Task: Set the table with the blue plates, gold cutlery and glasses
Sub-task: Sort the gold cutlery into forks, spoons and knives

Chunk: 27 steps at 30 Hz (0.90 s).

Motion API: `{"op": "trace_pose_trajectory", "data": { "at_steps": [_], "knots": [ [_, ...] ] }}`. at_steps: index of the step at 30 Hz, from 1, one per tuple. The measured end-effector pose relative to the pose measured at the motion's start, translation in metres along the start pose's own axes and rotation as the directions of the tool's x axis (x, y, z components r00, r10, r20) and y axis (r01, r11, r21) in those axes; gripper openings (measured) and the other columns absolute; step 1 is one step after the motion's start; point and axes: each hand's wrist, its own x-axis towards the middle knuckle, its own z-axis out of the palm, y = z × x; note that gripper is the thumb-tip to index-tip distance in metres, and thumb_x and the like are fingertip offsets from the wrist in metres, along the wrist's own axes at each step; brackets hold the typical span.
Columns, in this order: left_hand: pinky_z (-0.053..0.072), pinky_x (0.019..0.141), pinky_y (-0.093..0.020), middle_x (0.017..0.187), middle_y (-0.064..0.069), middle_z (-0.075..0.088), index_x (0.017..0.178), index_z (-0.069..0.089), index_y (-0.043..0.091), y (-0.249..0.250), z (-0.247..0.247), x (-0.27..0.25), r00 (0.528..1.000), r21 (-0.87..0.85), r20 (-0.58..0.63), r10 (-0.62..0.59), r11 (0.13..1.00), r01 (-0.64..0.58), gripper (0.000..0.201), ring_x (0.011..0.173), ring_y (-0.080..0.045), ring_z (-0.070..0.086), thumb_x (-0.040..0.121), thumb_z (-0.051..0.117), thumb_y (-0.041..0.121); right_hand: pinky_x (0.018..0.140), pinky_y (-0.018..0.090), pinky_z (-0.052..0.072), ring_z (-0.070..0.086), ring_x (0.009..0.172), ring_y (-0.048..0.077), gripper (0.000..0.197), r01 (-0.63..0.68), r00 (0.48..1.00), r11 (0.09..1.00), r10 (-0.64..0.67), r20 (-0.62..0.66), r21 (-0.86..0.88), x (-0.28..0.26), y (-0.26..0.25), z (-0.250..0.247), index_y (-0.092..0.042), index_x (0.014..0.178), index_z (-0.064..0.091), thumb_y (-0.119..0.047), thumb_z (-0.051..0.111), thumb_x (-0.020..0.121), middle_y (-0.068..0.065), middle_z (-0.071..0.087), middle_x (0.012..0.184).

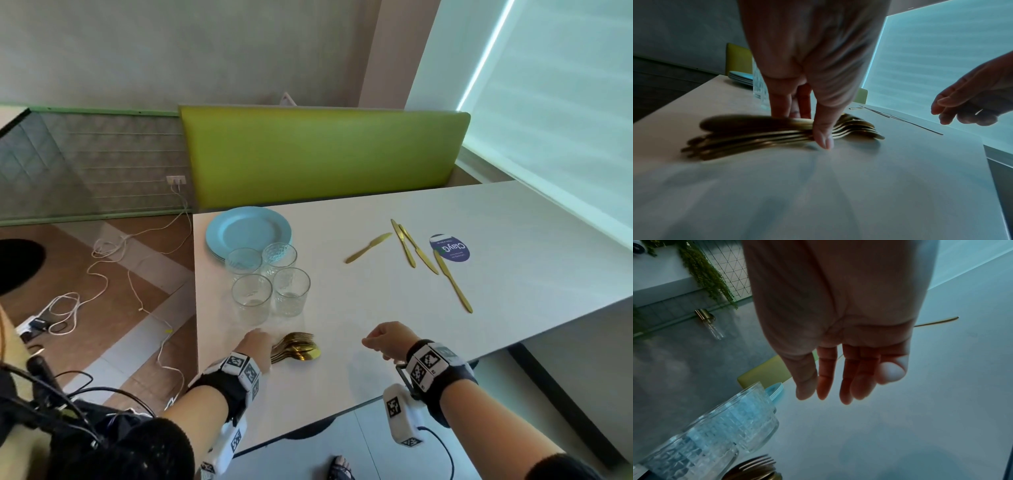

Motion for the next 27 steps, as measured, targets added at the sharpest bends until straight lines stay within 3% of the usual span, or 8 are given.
{"op": "trace_pose_trajectory", "data": {
  "at_steps": [8,12,19,23,27],
  "knots": [
    [0.043,0.095,-0.029,0.127,-0.015,0.053,0.117,0.057,0.001,-0.002,0.001,0.003,0.999,-0.067,0.029,-0.032,0.997,0.033,0.045,0.119,-0.029,0.052,0.083,0.066,0.027,0.05,0.018,0.039,0.05,0.058,0.005,0.027,-0.018,1.0,1.0,0.018,-0.003,-0.021,0.004,0.003,-0.007,-0.025,0.066,0.051,-0.034,0.058,0.091,-0.008,0.054,0.069],
    [0.043,0.097,-0.032,0.128,-0.011,0.056,0.124,0.054,0.007,0.004,-0.002,0.005,0.999,-0.055,0.016,-0.028,0.998,0.029,0.048,0.119,-0.027,0.054,0.088,0.057,0.038,0.05,0.018,0.039,0.051,0.06,0.005,0.022,-0.021,1.0,1.0,0.021,-0.005,-0.021,0.007,0.002,-0.013,-0.023,0.072,0.054,-0.034,0.058,0.091,-0.007,0.056,0.074],
    [0.042,0.099,-0.036,0.131,-0.009,0.052,0.126,0.053,0.012,0.058,-0.033,0.012,0.986,-0.019,-0.103,0.133,0.991,-0.135,0.038,0.123,-0.026,0.049,0.094,0.046,0.031,0.049,0.017,0.037,0.051,0.062,0.007,0.027,-0.037,0.999,0.998,0.036,-0.034,-0.042,0.014,0.002,-0.033,-0.024,0.066,0.049,-0.033,0.06,0.09,-0.008,0.051,0.068],
    [0.042,0.103,-0.034,0.134,-0.005,0.054,0.127,0.054,0.016,0.107,-0.054,0.033,0.971,-0.124,-0.067,0.228,0.964,-0.235,0.04,0.124,-0.022,0.05,0.093,0.051,0.036,0.062,0.019,0.041,0.053,0.084,0.016,0.019,-0.069,0.996,0.997,0.066,-0.062,-0.035,0.026,0.013,-0.056,-0.02,0.078,0.053,-0.032,0.06,0.09,-0.009,0.049,0.069],
    [0.044,0.101,-0.032,0.13,-0.006,0.058,0.124,0.058,0.015,0.154,-0.073,0.062,0.963,-0.208,-0.024,0.267,0.941,-0.266,0.04,0.12,-0.022,0.053,0.09,0.055,0.036,0.074,0.023,0.042,0.05,0.086,0.015,0.015,-0.107,0.989,0.993,0.101,-0.111,-0.056,0.046,0.033,-0.085,-0.018,0.084,0.054,-0.03,0.059,0.091,-0.008,0.046,0.068]
  ]
}}
